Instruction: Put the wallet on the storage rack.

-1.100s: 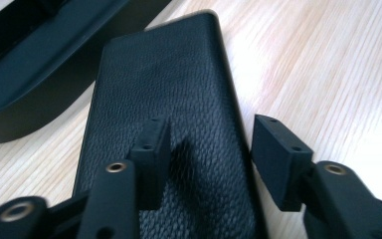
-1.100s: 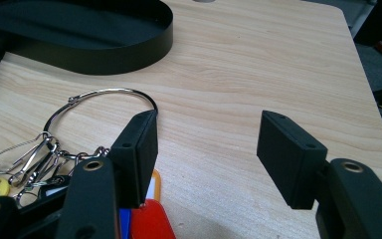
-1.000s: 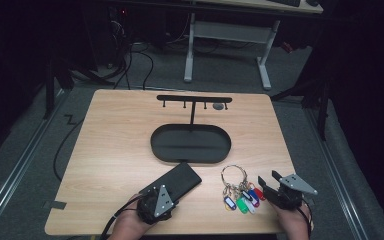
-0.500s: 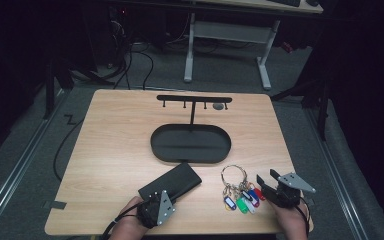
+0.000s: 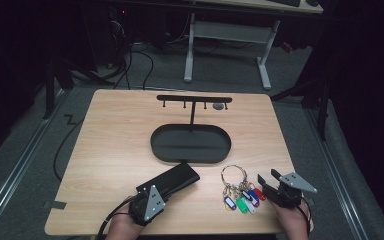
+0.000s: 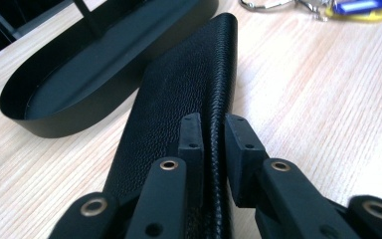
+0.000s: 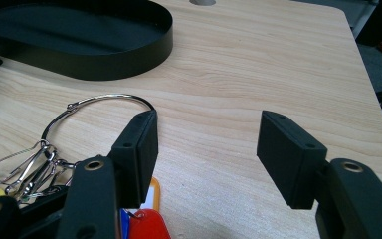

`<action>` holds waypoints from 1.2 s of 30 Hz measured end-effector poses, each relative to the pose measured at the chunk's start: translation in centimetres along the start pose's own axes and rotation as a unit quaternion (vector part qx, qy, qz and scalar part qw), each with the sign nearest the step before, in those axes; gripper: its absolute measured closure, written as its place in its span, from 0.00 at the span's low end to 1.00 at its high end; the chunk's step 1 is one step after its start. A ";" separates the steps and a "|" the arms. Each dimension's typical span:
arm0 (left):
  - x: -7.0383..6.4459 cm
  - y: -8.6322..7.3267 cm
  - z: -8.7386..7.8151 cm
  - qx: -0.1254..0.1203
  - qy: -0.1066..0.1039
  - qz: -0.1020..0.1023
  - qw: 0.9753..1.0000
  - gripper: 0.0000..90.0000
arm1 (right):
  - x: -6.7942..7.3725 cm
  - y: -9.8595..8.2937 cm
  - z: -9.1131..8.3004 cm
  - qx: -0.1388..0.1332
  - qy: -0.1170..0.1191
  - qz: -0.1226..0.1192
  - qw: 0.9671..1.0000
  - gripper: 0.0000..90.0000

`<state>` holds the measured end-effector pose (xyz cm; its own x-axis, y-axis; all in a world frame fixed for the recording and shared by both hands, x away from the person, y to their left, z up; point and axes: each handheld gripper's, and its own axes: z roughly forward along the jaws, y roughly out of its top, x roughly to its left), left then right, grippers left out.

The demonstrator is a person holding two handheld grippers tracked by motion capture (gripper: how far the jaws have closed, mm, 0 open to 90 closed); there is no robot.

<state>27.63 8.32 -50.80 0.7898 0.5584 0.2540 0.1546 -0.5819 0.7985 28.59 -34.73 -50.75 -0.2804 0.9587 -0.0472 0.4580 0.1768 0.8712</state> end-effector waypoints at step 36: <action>4.7 -0.8 -3.5 -0.085 -0.035 -0.145 0.985 0.90 | -0.1 -0.1 0.1 0.003 0.004 0.002 1.000 0.47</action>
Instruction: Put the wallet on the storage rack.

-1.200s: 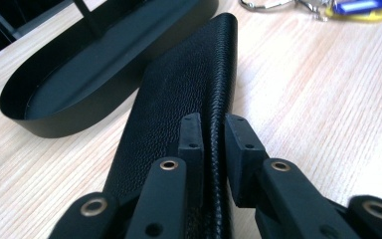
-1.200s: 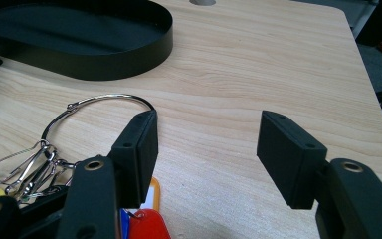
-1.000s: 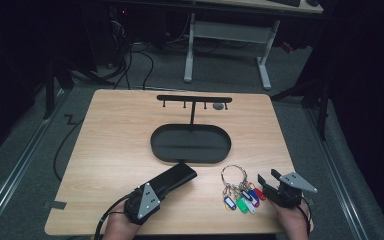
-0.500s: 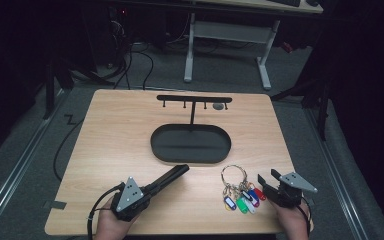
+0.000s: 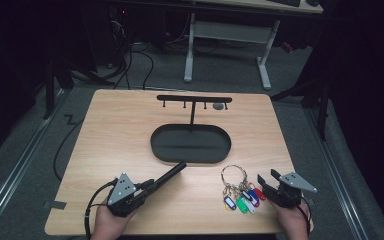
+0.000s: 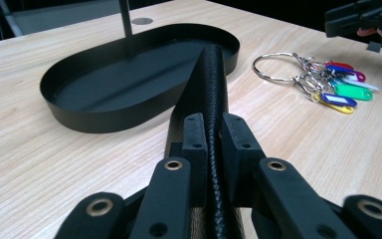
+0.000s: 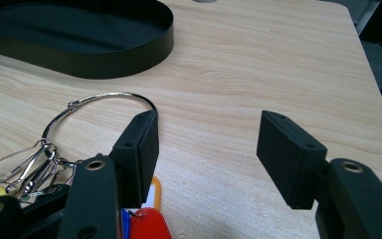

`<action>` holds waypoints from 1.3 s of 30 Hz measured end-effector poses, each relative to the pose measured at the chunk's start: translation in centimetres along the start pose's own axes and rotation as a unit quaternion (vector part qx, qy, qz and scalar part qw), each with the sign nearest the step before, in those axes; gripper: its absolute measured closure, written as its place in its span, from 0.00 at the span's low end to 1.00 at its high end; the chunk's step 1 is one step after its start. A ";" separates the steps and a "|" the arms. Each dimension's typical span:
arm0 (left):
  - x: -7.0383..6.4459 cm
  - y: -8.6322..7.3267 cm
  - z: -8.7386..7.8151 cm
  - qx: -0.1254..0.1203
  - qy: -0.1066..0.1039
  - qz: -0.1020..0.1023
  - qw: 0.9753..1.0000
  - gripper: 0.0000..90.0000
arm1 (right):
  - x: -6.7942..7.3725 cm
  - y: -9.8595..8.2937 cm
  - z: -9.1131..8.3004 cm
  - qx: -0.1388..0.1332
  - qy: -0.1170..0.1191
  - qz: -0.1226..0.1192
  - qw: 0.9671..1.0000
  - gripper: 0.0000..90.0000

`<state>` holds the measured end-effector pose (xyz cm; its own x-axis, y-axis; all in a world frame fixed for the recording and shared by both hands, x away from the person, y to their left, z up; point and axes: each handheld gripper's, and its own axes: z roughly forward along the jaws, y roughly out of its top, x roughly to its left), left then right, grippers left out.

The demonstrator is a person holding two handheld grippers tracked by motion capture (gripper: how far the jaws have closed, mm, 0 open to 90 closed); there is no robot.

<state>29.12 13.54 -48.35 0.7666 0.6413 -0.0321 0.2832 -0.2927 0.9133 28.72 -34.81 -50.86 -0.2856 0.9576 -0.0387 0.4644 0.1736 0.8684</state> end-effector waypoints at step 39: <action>1.9 -0.8 -0.1 0.020 0.035 0.011 0.999 0.68 | 0.0 -0.1 0.2 0.006 0.007 -0.002 1.000 0.47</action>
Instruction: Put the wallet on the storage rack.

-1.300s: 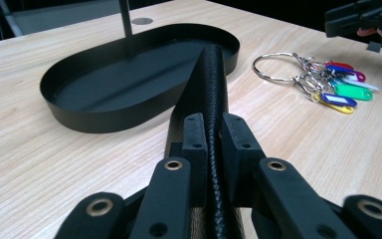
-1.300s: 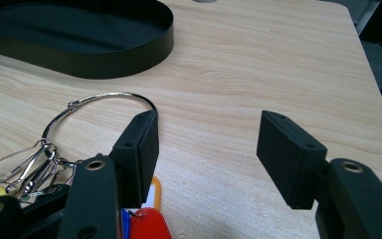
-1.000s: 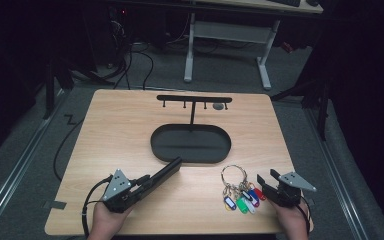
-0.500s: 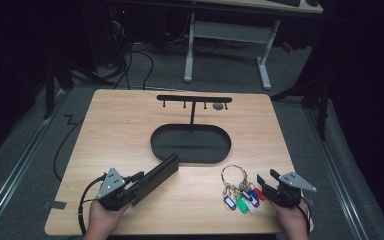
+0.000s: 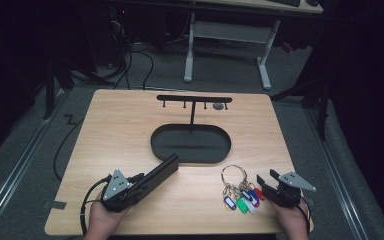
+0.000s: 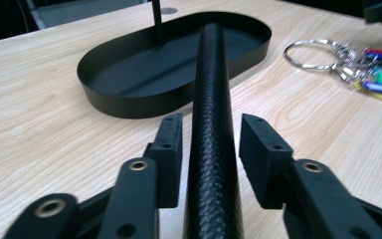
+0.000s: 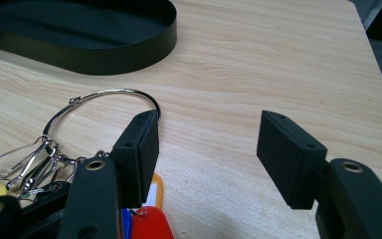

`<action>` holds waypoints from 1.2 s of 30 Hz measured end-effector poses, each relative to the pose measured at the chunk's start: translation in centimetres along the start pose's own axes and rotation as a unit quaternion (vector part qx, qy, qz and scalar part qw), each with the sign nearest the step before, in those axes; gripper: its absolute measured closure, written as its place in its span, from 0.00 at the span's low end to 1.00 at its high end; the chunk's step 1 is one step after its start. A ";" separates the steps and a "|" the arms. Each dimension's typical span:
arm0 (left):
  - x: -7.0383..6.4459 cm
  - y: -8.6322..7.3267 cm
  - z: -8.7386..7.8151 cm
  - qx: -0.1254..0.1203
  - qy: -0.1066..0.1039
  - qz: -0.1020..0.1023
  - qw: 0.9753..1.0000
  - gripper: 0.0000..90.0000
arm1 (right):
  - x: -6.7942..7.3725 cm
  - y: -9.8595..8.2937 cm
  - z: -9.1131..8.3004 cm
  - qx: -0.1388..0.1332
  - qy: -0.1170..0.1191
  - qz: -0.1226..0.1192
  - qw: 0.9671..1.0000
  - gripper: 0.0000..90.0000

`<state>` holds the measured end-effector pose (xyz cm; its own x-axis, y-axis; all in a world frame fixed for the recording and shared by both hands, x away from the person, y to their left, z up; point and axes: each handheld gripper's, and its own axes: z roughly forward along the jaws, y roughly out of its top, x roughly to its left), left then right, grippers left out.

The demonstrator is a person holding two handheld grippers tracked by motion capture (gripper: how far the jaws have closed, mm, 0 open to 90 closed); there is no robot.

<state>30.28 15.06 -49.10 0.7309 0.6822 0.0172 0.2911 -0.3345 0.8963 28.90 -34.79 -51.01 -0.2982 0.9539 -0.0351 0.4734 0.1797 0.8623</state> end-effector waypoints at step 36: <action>0.1 6.0 1.3 0.222 -0.004 0.092 0.971 0.52 | -0.4 0.1 -0.2 -0.007 0.011 0.002 1.000 0.47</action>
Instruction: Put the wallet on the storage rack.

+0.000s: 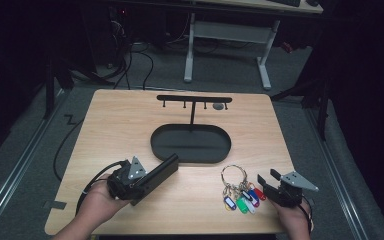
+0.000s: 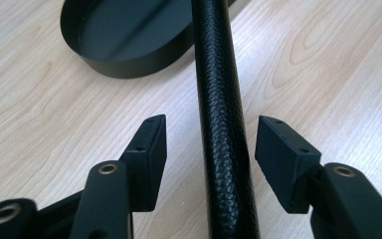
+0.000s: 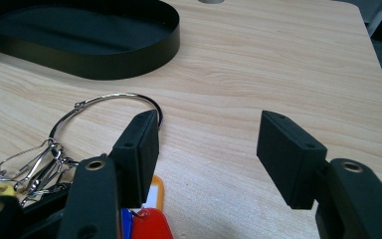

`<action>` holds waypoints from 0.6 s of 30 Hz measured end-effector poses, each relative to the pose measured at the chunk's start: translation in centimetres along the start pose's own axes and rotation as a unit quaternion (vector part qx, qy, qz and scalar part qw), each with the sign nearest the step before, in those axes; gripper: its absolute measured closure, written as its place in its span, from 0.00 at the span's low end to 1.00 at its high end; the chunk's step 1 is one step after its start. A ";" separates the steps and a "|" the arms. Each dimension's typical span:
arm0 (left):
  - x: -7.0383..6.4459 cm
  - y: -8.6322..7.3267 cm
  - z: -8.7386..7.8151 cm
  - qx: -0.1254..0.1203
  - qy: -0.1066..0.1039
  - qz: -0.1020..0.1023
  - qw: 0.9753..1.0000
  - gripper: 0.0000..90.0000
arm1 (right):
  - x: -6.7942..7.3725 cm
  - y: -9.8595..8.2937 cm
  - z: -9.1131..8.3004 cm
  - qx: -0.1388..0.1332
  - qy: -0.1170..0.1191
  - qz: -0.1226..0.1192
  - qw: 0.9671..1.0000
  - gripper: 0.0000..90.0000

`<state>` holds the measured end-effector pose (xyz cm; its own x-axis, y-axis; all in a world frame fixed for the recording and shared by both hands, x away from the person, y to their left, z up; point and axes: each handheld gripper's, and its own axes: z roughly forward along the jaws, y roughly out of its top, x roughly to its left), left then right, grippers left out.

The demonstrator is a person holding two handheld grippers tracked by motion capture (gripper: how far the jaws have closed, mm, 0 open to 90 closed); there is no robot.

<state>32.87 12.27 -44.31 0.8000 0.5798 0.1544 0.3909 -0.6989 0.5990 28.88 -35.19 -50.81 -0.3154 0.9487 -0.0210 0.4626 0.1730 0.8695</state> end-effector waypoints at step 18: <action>0.2 2.5 0.7 0.081 -0.032 0.017 0.996 0.70 | 0.1 0.0 0.0 0.001 0.004 0.000 1.000 0.47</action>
<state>34.32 10.31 -43.35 0.8392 0.5308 0.1187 0.4278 -0.7789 0.4585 28.89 -35.13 -50.80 -0.3224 0.9465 -0.0166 0.4644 0.1734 0.8685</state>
